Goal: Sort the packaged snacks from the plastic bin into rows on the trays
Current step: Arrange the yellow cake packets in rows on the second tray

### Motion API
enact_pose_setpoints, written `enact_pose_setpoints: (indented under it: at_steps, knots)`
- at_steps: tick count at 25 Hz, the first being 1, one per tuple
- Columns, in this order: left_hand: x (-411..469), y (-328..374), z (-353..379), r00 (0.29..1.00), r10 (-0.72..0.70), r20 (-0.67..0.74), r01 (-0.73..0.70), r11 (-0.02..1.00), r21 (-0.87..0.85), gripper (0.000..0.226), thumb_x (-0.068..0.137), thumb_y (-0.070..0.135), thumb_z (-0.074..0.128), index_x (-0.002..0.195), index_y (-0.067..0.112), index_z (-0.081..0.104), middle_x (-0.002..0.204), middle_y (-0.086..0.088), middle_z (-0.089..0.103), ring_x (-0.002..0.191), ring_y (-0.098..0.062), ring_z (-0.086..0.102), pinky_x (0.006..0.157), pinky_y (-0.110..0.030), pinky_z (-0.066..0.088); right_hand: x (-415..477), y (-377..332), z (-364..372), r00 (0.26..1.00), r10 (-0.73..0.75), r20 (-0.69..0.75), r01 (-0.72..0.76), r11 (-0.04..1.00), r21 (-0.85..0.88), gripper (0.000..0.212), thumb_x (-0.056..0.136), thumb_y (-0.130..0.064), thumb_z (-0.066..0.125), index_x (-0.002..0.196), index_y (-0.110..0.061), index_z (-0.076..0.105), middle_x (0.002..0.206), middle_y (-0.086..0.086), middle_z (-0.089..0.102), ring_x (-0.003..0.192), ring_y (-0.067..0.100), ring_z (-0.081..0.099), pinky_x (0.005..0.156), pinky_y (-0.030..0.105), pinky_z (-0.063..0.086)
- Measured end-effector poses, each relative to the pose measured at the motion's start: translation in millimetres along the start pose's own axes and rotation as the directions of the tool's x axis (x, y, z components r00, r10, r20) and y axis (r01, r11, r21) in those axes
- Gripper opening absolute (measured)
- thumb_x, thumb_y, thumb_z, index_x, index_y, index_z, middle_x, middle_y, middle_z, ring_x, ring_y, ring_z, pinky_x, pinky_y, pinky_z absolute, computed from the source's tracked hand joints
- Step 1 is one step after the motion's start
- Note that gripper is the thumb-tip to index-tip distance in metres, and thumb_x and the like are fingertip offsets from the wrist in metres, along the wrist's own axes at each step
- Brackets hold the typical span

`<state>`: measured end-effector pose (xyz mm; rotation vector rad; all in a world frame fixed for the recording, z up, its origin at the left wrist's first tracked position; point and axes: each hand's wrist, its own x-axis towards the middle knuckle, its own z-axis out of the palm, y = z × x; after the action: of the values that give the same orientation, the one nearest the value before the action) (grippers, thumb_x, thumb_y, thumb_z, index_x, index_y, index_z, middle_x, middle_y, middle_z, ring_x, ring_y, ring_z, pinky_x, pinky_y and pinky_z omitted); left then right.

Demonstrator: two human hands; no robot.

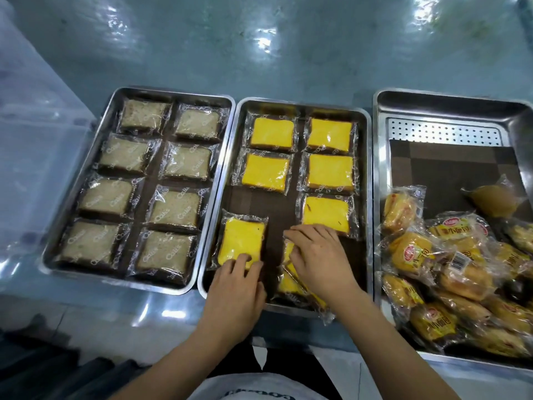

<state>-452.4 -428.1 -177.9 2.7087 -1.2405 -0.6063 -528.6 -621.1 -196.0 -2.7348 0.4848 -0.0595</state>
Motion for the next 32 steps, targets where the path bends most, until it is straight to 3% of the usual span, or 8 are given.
enact_pose_setpoints:
  at_steps: [5,9,15,20,27,32]
  knots:
    - [-17.0,-21.3,16.5,0.998,-0.001,0.068,0.002,1.000,-0.017,0.051,0.093,0.037,0.036,0.140,0.020,0.049,0.147,-0.006,0.044,0.129,-0.028,0.047,0.100,-0.041,0.050,34.2,-18.4,11.1,0.966,-0.180,0.187,0.176,0.984,0.038,0.045,0.093,-0.021,0.056,0.139,-0.023,0.057,0.145,-0.002,0.055,0.132,0.021,0.049,0.116,0.040,0.030]
    - [-12.8,-17.3,14.2,1.000,0.014,0.023,-0.015,0.999,0.029,0.053,0.096,0.037,0.039,0.143,0.017,0.050,0.140,-0.009,0.053,0.122,-0.028,0.054,0.106,-0.045,0.044,42.1,-19.1,22.7,0.933,-0.208,0.295,0.222,0.975,-0.013,0.054,0.097,-0.026,0.049,0.151,-0.026,0.042,0.159,-0.004,0.039,0.146,0.017,0.033,0.125,0.041,0.008]
    - [14.2,-19.0,8.3,1.000,0.009,-0.030,-0.006,0.996,0.090,0.052,0.097,0.040,0.038,0.137,0.012,0.055,0.130,-0.009,0.058,0.120,-0.029,0.055,0.112,-0.050,0.036,7.3,-14.3,22.4,0.986,-0.084,0.146,0.103,0.986,-0.129,0.046,0.090,-0.029,0.047,0.132,-0.019,0.062,0.130,-0.001,0.064,0.126,0.023,0.053,0.122,0.047,0.020]
    - [47.0,-29.6,-0.9,1.000,0.001,-0.003,0.000,0.992,0.128,0.058,0.097,0.043,0.031,0.141,0.011,0.051,0.147,-0.009,0.051,0.137,-0.034,0.044,0.115,-0.052,0.032,0.7,-31.4,21.1,0.988,0.002,0.154,0.024,0.985,-0.170,0.049,0.093,-0.034,0.039,0.133,-0.016,0.062,0.123,0.000,0.064,0.124,0.022,0.052,0.122,0.048,0.020]
    - [76.9,-39.5,-8.0,0.998,0.050,0.023,-0.053,0.992,0.117,0.071,0.096,0.050,0.016,0.153,0.012,0.037,0.161,-0.009,0.033,0.148,-0.031,0.029,0.120,-0.049,0.023,10.0,-35.5,25.9,0.988,0.096,0.122,-0.075,0.982,-0.171,0.056,0.094,-0.034,0.034,0.142,-0.014,0.054,0.133,0.003,0.060,0.134,0.024,0.047,0.123,0.051,0.019]
    - [77.2,-37.8,-9.6,0.998,0.040,0.053,-0.047,0.990,0.130,0.076,0.093,0.051,0.009,0.156,0.014,0.028,0.165,-0.006,0.023,0.150,-0.031,0.023,0.121,-0.047,0.018,5.3,-30.9,20.8,0.992,0.087,0.091,-0.078,0.992,-0.101,0.052,0.095,-0.031,0.036,0.143,-0.016,0.051,0.137,0.002,0.058,0.134,0.022,0.047,0.122,0.049,0.021]
